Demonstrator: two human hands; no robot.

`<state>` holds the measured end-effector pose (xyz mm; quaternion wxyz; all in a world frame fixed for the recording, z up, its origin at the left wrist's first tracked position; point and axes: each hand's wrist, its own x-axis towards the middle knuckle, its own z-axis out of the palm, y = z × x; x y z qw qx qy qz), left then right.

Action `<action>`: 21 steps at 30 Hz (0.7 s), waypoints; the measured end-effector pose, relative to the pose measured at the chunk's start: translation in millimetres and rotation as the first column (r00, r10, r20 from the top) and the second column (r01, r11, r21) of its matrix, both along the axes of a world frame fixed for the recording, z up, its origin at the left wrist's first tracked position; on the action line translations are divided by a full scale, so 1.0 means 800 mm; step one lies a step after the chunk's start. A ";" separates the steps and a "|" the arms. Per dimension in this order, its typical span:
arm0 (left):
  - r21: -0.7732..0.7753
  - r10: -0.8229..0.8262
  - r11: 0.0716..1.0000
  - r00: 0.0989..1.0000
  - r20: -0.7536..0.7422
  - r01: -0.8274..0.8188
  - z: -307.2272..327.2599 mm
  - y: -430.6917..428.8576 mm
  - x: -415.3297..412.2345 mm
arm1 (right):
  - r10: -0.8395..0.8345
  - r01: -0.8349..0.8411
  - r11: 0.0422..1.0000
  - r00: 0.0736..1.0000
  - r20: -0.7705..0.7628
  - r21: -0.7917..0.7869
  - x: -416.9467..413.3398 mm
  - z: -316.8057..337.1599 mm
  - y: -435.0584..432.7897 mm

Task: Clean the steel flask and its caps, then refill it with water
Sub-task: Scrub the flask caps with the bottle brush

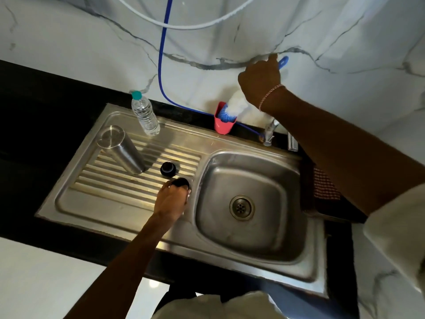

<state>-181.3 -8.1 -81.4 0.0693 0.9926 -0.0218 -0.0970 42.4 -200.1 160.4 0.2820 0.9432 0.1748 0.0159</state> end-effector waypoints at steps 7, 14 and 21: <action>-0.233 0.163 0.963 0.981 0.105 -0.135 0.007 -0.007 -0.002 | 0.061 -0.061 0.998 0.998 -0.020 -0.013 0.007 0.009 -0.005; -0.501 0.241 0.861 0.940 0.241 -0.093 0.028 -0.016 0.022 | 0.037 -0.043 0.996 0.996 0.076 0.075 -0.007 0.057 -0.015; -0.693 0.365 0.716 0.893 0.265 -0.087 0.064 -0.029 0.065 | -0.098 0.081 0.991 0.982 0.161 0.110 -0.041 0.071 -0.052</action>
